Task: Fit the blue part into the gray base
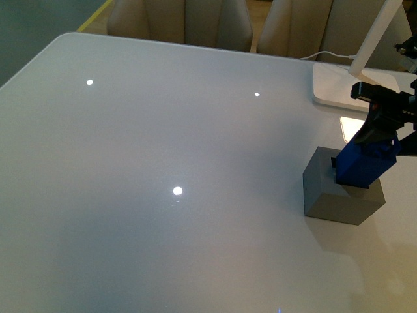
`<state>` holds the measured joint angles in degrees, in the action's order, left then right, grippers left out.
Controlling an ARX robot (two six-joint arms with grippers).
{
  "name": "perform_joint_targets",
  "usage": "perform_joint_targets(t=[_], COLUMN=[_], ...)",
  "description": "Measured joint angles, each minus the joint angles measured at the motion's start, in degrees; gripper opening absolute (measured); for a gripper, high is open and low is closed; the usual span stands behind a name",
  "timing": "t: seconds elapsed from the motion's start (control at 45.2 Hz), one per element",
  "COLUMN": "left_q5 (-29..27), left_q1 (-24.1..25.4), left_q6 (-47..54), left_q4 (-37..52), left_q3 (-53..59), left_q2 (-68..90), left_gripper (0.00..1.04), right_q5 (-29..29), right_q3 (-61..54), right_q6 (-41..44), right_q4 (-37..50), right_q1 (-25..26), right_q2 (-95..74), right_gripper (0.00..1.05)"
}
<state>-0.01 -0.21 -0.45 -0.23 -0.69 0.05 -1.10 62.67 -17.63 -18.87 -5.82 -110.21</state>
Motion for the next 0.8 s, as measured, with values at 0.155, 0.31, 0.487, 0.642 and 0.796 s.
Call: perform_joint_targets(t=[0.155, 0.31, 0.487, 0.642, 0.796], left_q5=[0.0, 0.0, 0.0, 0.0, 0.0], left_q1=[0.0, 0.0, 0.0, 0.0, 0.0], left_q6=[0.0, 0.0, 0.0, 0.0, 0.0], left_q4=[0.0, 0.0, 0.0, 0.0, 0.0], left_q3=[0.0, 0.0, 0.0, 0.0, 0.0], left_q2=[0.0, 0.0, 0.0, 0.0, 0.0], left_gripper=[0.97, 0.97, 0.97, 0.97, 0.97], right_q5=[0.04, 0.2, 0.2, -0.98, -2.14], right_q3=[0.26, 0.55, 0.59, 0.31, -0.94], right_q6=[-0.22, -0.22, -0.15, -0.2, -0.26], right_q4=[-0.22, -0.37, -0.37, -0.35, -0.26], right_q1=[-0.35, -0.42, -0.42, 0.0, 0.7], right_q2=[-1.2, -1.4, -1.44, -1.16, 1.36], right_gripper=[0.44, 0.44, 0.51, 0.78, 0.97])
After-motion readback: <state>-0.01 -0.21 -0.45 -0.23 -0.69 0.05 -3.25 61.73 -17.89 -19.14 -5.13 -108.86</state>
